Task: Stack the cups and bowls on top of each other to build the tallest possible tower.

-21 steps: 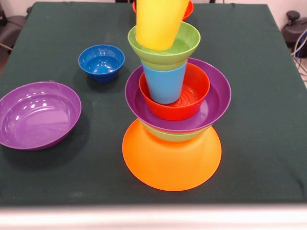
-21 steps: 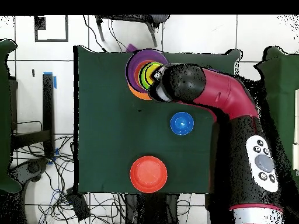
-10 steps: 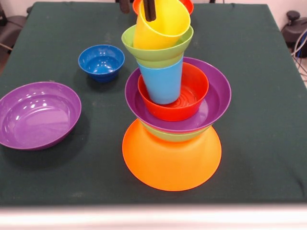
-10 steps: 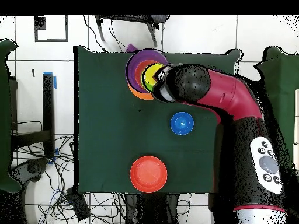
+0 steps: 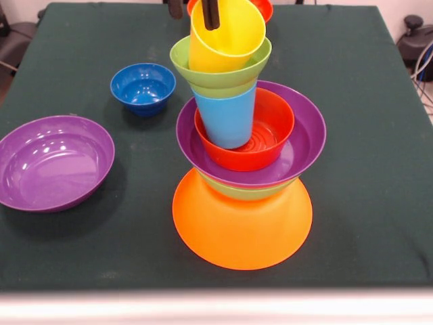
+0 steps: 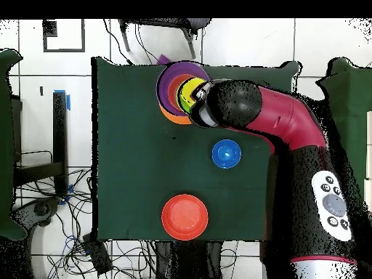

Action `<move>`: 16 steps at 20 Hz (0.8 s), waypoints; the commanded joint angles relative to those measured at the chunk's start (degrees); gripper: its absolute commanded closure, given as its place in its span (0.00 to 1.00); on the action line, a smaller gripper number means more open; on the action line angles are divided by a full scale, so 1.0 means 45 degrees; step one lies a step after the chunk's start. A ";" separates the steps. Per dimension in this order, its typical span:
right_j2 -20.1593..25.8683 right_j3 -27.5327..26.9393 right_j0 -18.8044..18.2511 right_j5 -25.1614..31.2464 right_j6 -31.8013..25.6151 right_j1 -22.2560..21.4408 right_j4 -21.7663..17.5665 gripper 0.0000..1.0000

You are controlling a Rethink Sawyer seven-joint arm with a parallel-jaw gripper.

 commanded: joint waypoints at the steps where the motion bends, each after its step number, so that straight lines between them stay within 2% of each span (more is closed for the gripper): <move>1: 0.0682 -0.0038 0.0193 0.0134 -0.0981 0.0764 -0.0569 0.00; 16: 0.0924 0.0045 0.0000 0.0298 -0.1153 0.0683 -0.0311 0.00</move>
